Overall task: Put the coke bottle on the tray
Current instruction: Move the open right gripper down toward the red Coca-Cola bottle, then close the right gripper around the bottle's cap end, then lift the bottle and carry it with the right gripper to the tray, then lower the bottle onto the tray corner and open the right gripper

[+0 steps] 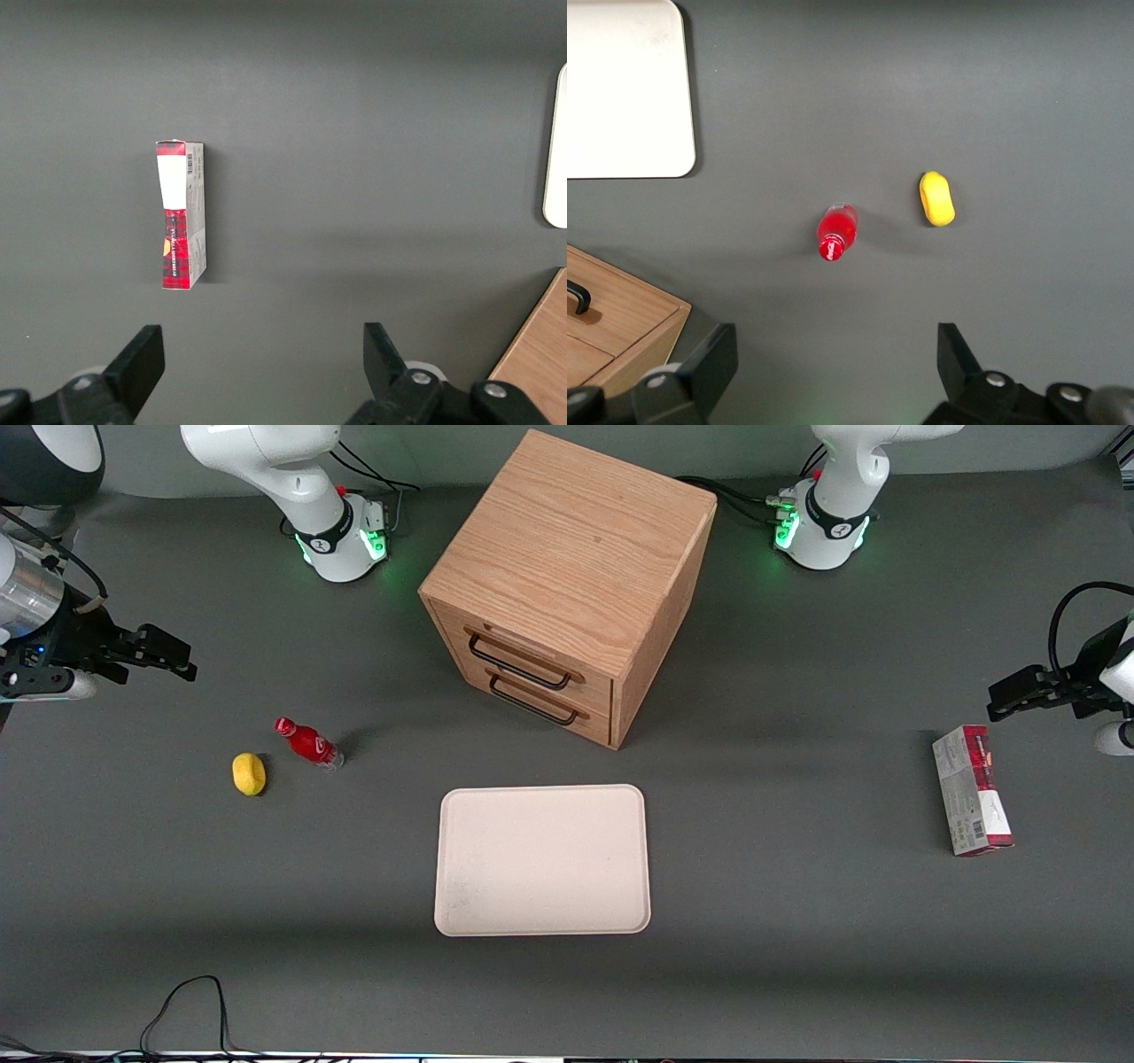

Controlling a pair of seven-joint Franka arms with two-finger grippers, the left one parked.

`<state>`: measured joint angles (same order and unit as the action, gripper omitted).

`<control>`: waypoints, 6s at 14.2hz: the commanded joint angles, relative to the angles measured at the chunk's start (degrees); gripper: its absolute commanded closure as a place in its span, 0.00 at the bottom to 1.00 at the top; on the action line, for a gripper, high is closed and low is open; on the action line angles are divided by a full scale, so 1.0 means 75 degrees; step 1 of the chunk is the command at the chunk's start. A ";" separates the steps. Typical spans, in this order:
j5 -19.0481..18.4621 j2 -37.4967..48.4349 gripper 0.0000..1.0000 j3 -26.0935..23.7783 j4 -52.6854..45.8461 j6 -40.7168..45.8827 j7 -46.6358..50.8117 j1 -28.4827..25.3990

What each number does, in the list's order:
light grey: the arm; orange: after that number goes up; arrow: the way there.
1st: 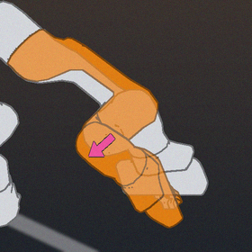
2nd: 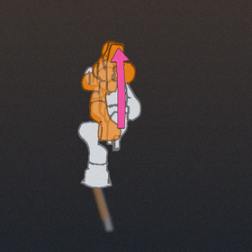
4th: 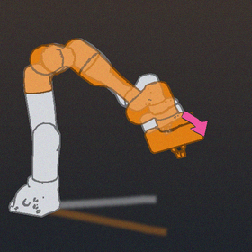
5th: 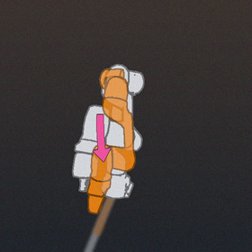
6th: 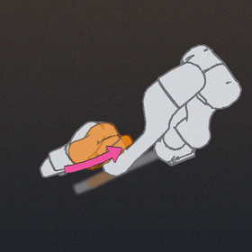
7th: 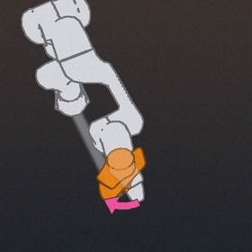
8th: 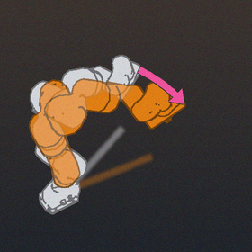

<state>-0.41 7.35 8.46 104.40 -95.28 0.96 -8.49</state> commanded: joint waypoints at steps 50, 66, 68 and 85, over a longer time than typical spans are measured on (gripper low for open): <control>0.0336 -0.4715 0.88 -0.1009 -0.6110 0.1395 0.0176 -0.0263; -0.2569 -0.8433 0.77 -0.3624 -0.7732 -0.2225 0.1162 -0.0990; -0.2594 -0.8504 0.74 -0.3624 -0.7558 -0.2436 0.0962 -0.0955; -0.2465 -0.8012 0.00 -0.3624 -0.6607 -0.2004 0.1219 -0.0673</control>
<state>-18.37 -55.16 -17.95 51.88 -110.94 8.97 -14.29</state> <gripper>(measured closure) 0.194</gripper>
